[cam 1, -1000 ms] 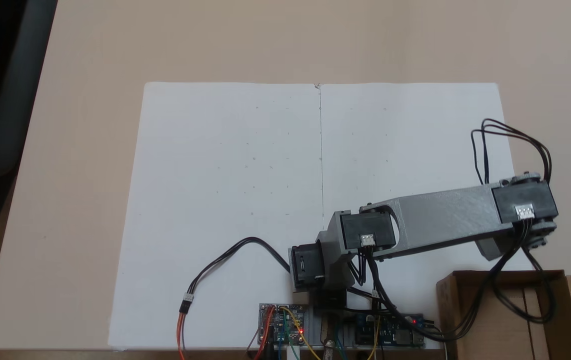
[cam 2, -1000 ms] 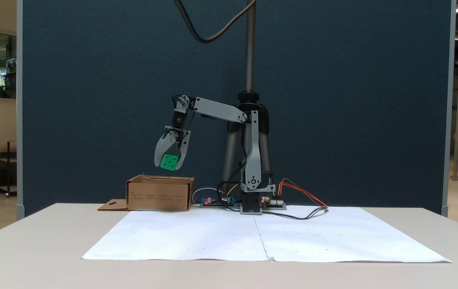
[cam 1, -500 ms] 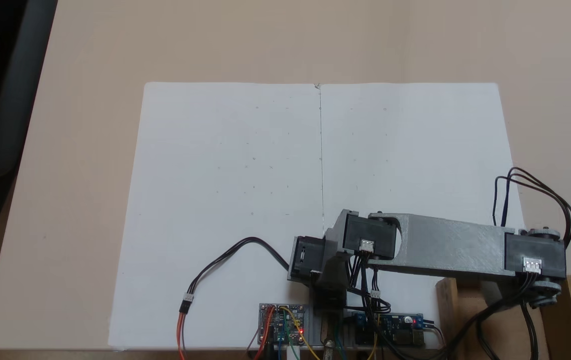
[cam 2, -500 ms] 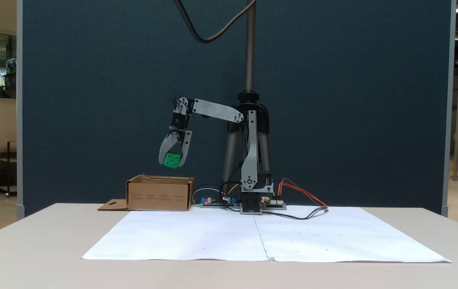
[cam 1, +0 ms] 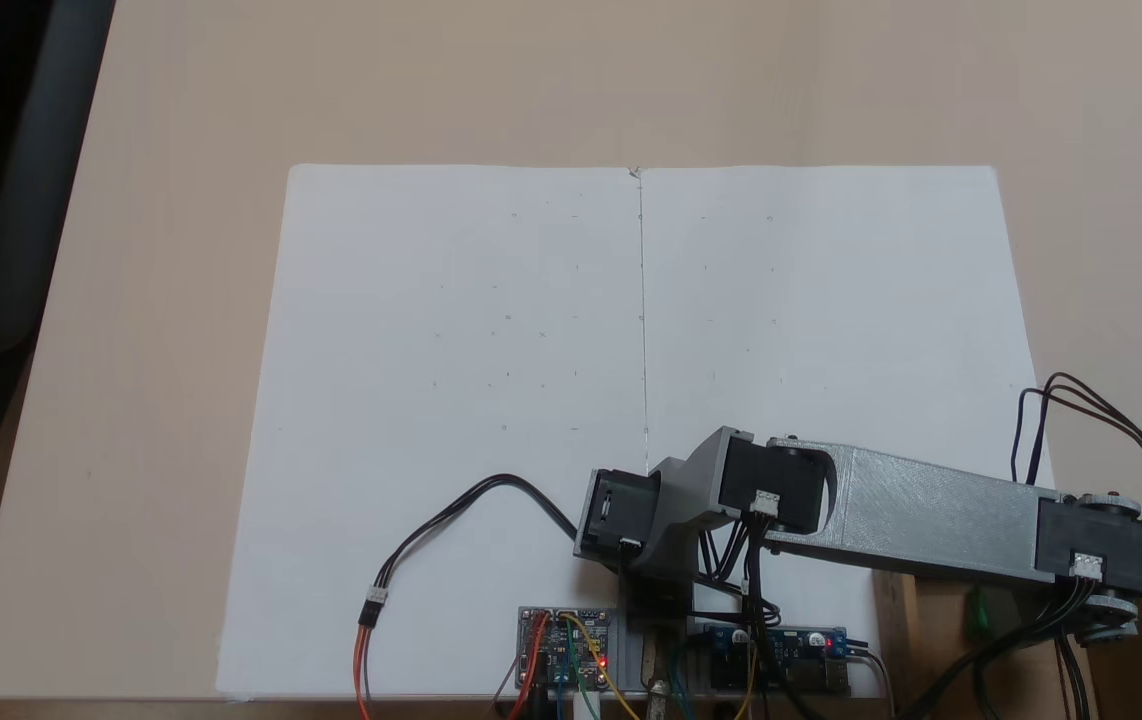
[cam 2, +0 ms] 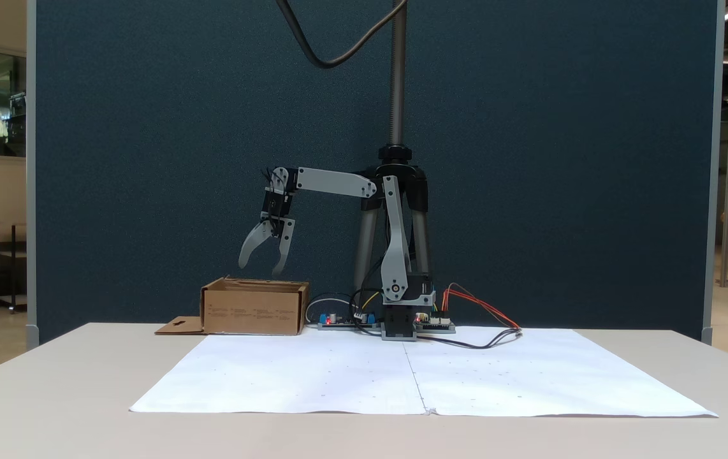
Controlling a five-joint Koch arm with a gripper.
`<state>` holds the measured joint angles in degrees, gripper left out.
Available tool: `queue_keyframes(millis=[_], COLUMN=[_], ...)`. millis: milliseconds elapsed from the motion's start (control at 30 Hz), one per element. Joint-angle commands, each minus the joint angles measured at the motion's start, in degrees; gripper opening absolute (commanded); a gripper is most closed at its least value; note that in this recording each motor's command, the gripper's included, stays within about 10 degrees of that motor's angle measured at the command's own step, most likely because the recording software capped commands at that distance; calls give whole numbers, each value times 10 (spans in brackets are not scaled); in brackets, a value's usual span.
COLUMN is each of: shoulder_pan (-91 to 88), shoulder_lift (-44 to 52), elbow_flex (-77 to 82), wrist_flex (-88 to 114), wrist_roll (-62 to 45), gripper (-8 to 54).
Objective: Grasp a green dice and put it in the bin.
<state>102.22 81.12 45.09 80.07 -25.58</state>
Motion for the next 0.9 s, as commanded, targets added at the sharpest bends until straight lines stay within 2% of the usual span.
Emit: queue_keyframes(millis=[0,333,467,600,800,867], shoulder_pan=[-11,-178,-309,-442,-632,-695], shoulder_lift=[14,131,159,183,201,201], elbow_flex=[-34,-34,-34,-34,-34,-33], wrist_flex=[-37,-52,-49,-54,-61,-67], wrist_roll=[20,179,240,258,261,267], gripper=[323,323,377,381,435,436])
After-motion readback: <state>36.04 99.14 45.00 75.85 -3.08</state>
